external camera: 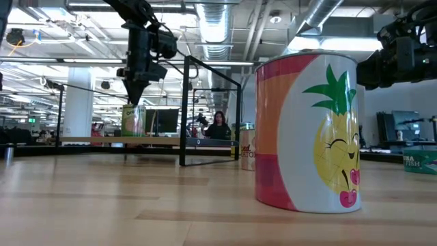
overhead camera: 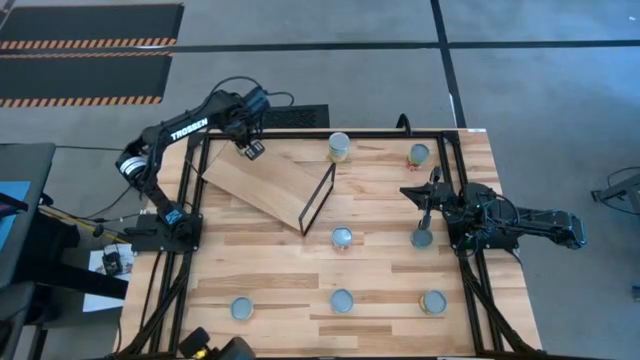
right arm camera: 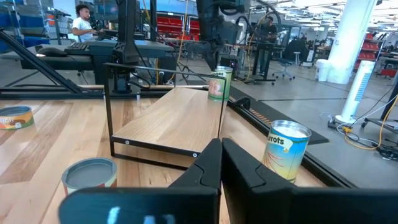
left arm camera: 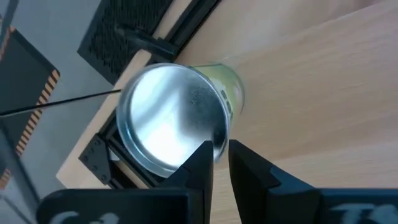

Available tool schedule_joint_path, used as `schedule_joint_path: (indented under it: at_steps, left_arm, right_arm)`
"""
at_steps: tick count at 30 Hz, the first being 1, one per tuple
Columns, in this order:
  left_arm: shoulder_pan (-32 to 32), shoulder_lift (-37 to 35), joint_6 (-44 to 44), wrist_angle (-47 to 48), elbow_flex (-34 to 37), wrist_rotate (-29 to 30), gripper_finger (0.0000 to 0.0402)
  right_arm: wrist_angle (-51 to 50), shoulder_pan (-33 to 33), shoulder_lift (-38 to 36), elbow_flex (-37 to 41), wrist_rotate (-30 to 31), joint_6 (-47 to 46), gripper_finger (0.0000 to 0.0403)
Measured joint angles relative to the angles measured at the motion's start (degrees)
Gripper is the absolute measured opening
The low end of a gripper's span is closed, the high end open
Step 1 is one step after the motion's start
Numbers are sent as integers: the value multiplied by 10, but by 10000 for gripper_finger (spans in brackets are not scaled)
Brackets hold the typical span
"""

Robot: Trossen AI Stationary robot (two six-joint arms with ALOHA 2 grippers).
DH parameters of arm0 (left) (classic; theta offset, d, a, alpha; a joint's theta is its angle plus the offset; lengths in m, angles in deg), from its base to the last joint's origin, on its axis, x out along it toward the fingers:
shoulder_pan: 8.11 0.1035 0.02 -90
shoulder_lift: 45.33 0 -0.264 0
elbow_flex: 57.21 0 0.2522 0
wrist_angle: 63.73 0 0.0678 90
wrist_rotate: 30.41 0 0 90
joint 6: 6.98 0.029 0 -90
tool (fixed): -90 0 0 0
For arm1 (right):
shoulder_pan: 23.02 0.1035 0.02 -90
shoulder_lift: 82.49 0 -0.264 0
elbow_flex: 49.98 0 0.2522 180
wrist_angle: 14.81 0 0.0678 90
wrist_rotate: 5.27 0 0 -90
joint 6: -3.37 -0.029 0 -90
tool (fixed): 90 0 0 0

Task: Pick and place cans onto a shelf
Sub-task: Put the canned oranges on the shelf, then put the canned spaghetti sauce on the shelf

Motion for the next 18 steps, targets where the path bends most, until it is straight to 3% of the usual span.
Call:
schedule_joint_path:
  at_steps: [10, 14, 18]
  left_arm:
    - [-32, -134, -6, -69, 10, -2, 41]
    - [-84, -228, -6, -188, 87, -31, 41]
    - [-154, -333, -12, -369, 222, -59, 41]
  right_arm:
    - [0, 0, 0, 0, 0, 0, 28]
    - [0, 0, 0, 0, 0, 0, 27]
    - [0, 0, 0, 0, 0, 0, 29]
